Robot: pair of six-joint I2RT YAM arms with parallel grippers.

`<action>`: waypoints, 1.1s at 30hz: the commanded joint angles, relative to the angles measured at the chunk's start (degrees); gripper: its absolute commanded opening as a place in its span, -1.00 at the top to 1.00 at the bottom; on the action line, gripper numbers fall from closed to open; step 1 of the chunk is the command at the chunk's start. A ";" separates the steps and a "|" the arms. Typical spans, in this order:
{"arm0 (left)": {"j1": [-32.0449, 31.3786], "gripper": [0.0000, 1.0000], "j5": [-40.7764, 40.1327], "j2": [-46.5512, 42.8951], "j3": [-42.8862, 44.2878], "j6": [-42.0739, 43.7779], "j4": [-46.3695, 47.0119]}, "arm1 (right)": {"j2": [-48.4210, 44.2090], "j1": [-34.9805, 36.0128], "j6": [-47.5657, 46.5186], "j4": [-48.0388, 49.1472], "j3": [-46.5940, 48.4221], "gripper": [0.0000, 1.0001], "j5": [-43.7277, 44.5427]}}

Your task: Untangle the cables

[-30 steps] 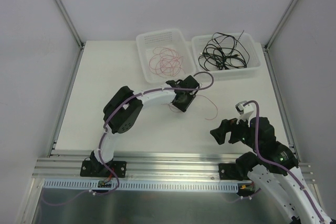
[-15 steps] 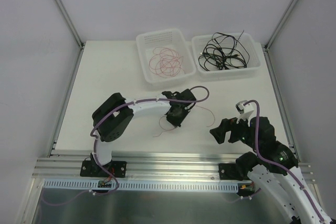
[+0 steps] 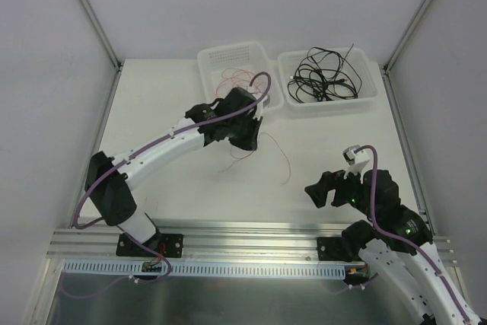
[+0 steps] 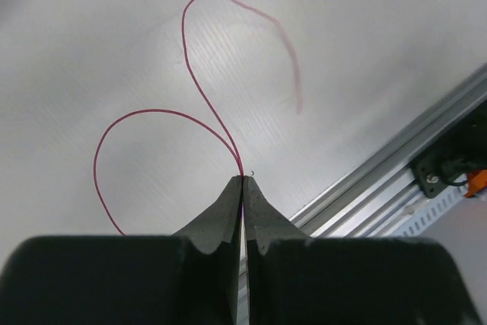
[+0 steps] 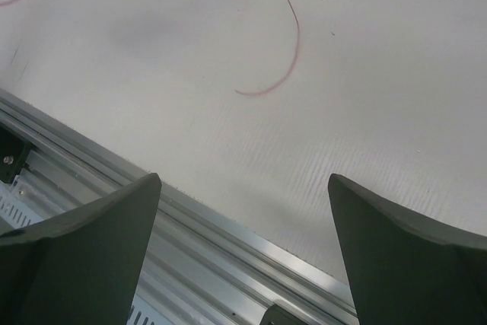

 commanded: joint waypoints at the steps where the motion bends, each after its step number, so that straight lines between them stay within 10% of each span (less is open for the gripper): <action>1: 1.64 1.00 4.40 -5.08 6.94 1.34 -0.51 | -1.16 0.37 0.95 0.97 1.16 -0.94 2.04; 13: 14.20 1.00 15.75 -1.84 34.62 3.09 -0.24 | -2.39 0.29 0.95 1.23 0.63 -0.94 3.54; 33: 24.06 0.94 -3.24 29.09 48.45 9.34 5.03 | -0.28 0.28 0.42 1.14 0.19 -0.94 3.72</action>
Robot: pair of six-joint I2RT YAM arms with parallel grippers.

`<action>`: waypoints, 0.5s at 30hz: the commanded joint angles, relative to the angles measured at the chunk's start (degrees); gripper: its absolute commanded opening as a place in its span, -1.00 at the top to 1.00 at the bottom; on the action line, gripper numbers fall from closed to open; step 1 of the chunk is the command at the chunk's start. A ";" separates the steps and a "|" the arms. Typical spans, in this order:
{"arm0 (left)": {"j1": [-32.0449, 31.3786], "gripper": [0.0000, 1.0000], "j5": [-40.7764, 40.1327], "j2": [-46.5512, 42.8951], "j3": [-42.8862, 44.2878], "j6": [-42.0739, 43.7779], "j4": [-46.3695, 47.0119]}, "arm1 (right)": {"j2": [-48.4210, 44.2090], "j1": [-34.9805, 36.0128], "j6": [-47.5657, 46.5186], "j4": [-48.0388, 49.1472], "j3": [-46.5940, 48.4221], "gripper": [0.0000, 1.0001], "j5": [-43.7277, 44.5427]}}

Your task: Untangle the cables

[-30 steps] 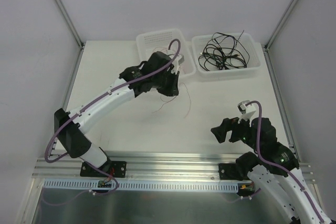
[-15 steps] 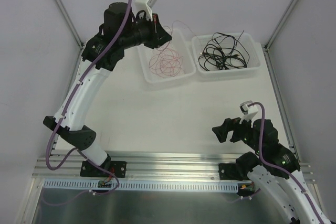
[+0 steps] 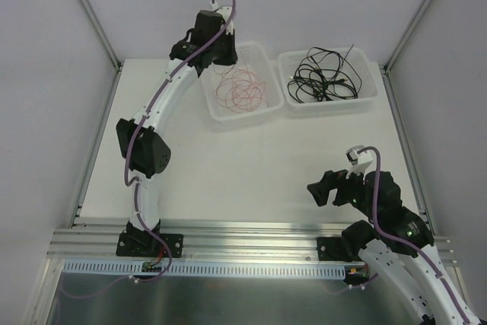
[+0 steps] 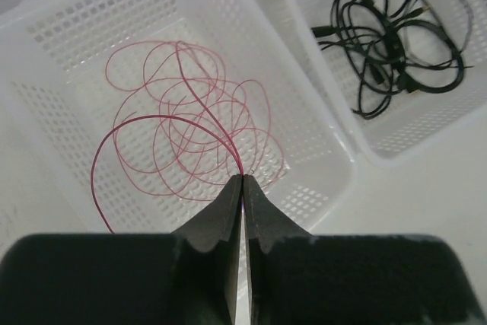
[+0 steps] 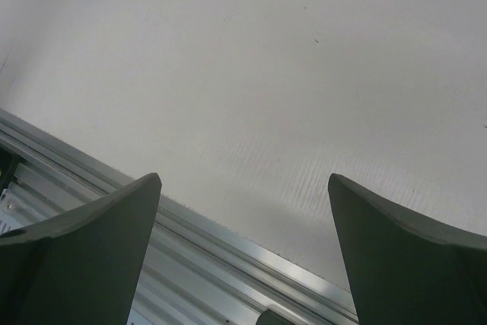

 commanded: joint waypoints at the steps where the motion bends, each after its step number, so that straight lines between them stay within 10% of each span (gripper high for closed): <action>1: 0.08 0.75 -3.22 4.79 1.66 1.84 2.95 | 1.17 0.28 0.44 1.32 0.13 -0.93 0.46; 3: 0.17 0.08 -1.82 7.61 1.48 1.75 2.96 | 1.34 0.29 0.53 1.32 0.30 -0.93 0.37; 7: 0.08 -0.61 -1.01 5.08 -3.42 -0.27 3.39 | 1.96 0.28 -0.08 0.79 0.65 -0.93 1.33; 15: 0.08 -0.93 -4.53 -8.45 -18.70 -0.62 3.75 | 2.93 0.37 0.00 1.58 1.62 -0.94 1.16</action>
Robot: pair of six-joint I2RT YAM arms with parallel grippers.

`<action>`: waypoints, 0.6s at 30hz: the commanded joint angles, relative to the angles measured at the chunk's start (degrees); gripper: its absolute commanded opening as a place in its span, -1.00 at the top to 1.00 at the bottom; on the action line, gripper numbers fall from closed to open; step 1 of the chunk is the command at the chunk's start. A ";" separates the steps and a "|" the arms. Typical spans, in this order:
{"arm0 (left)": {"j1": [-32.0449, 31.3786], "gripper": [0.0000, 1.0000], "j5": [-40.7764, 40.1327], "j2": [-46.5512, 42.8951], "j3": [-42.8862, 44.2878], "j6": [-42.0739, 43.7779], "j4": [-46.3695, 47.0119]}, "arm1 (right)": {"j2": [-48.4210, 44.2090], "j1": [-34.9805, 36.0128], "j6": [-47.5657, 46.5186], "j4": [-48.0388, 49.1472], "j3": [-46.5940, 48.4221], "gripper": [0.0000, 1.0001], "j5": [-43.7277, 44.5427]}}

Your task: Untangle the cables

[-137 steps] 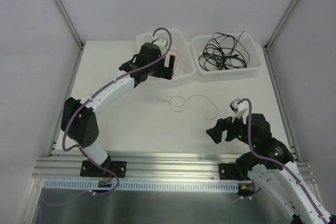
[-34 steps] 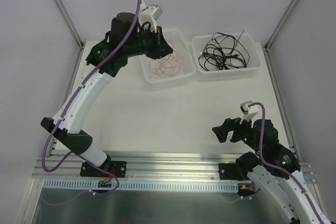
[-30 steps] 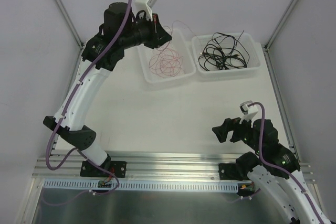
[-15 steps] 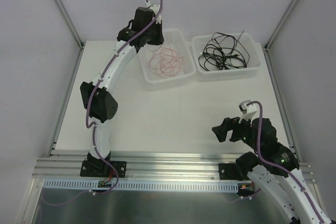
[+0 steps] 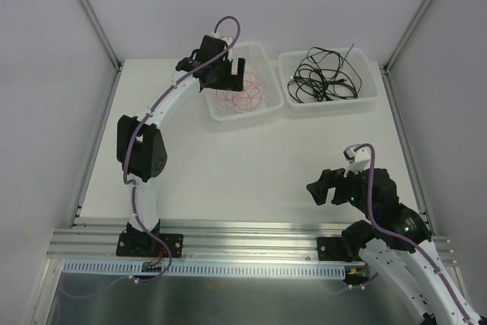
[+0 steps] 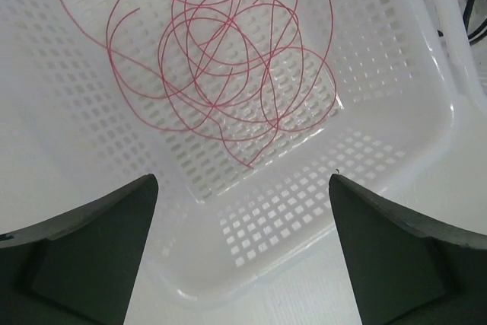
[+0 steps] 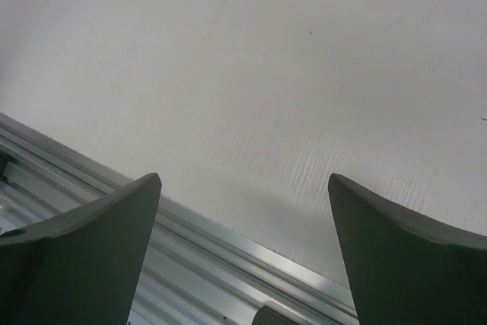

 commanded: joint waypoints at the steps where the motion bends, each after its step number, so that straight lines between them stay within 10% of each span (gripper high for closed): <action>1: 0.21 -0.96 -1.95 -11.78 -5.63 -1.14 1.78 | 0.61 0.37 0.16 1.10 2.23 -0.93 1.01; 18: 0.12 -0.98 -16.36 -74.96 -57.48 -4.75 -1.81 | 2.28 0.37 -2.48 -9.53 15.49 -0.93 27.45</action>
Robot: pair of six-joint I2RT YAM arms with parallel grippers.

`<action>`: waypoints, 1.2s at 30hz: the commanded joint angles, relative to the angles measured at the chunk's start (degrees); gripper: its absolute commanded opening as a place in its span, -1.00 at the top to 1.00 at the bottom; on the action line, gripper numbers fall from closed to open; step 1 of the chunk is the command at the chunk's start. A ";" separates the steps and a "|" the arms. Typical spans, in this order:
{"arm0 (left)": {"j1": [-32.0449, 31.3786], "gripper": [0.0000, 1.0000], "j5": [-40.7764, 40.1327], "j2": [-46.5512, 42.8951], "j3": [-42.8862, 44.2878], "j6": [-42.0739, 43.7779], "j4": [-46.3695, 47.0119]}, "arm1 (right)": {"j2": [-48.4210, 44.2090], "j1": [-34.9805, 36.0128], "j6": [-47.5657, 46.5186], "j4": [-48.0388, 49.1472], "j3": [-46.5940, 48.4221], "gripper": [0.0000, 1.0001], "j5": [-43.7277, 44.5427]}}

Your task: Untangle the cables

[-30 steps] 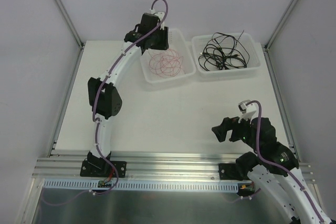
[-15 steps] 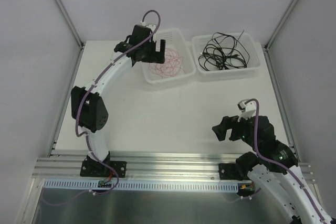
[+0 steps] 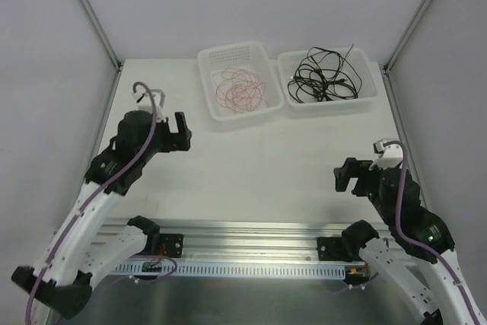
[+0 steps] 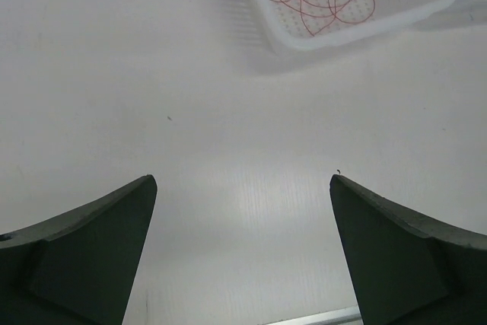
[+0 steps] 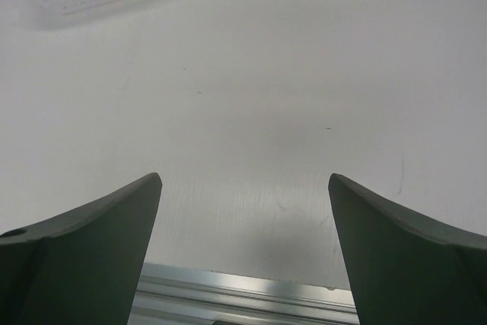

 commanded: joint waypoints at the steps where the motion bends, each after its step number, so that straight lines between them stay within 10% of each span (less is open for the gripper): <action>1: 0.12 -0.98 -5.44 -12.53 -5.02 -1.45 -2.45 | 0.62 0.26 -3.28 -3.41 4.95 -0.93 8.49; 19: 0.12 -0.98 -20.72 -59.03 -11.27 -3.73 -16.96 | -17.21 0.35 -9.27 -7.20 8.73 -0.93 15.18; 36: 0.21 -0.98 -25.48 -63.10 -18.66 -10.33 -18.02 | -25.31 0.44 -5.76 -7.82 6.45 -0.93 15.18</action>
